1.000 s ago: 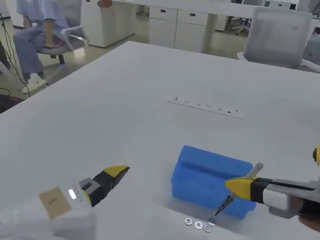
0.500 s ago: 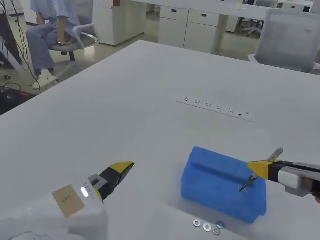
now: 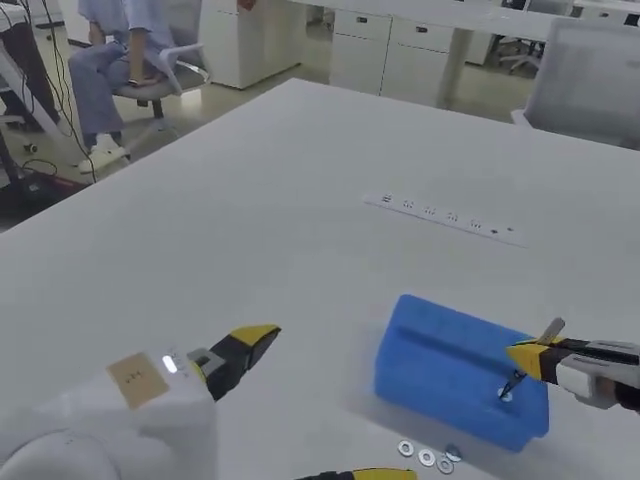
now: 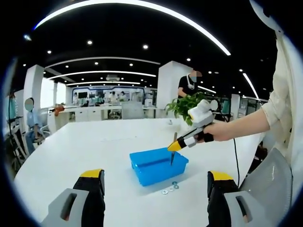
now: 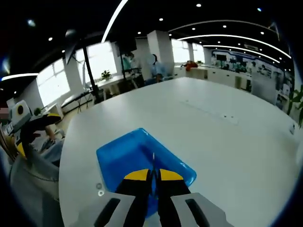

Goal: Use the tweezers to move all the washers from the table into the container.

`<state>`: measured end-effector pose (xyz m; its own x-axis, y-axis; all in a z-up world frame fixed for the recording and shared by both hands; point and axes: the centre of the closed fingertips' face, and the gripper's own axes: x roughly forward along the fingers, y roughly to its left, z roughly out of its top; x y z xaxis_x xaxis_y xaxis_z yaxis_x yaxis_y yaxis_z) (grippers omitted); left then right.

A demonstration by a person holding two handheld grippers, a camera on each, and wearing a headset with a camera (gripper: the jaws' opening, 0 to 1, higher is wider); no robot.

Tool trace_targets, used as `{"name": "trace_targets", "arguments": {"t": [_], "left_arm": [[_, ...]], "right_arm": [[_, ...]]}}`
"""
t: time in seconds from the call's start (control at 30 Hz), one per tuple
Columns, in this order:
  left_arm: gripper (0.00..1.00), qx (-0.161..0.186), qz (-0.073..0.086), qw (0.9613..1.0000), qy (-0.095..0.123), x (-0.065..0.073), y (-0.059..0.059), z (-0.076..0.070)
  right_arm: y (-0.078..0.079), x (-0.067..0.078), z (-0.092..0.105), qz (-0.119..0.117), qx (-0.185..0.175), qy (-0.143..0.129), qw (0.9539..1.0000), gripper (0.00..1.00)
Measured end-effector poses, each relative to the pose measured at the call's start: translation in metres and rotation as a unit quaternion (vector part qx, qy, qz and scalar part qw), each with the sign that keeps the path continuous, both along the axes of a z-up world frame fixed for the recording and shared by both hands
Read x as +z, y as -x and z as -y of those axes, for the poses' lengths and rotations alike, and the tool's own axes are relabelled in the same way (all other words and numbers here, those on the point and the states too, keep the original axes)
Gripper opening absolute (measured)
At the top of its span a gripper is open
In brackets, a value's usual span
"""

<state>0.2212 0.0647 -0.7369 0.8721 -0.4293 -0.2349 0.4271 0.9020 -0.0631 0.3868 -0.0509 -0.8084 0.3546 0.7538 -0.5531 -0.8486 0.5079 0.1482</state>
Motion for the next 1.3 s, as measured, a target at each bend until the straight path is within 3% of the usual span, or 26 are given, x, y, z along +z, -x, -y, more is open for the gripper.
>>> {"name": "trace_targets", "arguments": {"t": [0.37,0.5,0.73,0.9,1.07,1.17,1.3], "left_arm": [[0.91,0.005,-0.002,1.0,-0.002,-0.001,0.0,-0.002],[0.91,0.008,0.001,1.0,0.0,0.0,0.0,-0.004],[0.9,-0.001,0.001,1.0,-0.005,0.0,0.001,0.0],[0.89,-0.005,-0.002,1.0,-0.008,-0.002,0.001,0.001],[0.89,-0.008,-0.005,0.9999,-0.011,-0.003,0.002,0.002],[0.89,-0.011,-0.005,0.9999,-0.01,-0.003,0.002,0.003],[0.88,-0.011,-0.008,0.9998,-0.012,-0.004,0.002,0.002]], "right_arm": [[0.003,-0.002,-0.002,0.006,0.009,0.015,0.9998,0.03],[0.008,0.014,-0.004,0.014,0.005,-0.009,0.9998,0.03],[0.032,0.053,-0.01,0.033,0.008,-0.062,0.9975,0.03],[0.051,0.068,-0.013,0.034,0.022,-0.085,0.9955,0.03],[0.064,0.064,-0.018,0.024,0.033,-0.089,0.9952,0.03],[0.073,0.054,-0.024,0.013,0.045,-0.089,0.9949,0.03],[0.081,0.033,-0.028,0.01,0.07,-0.05,0.9962,0.03]]}}
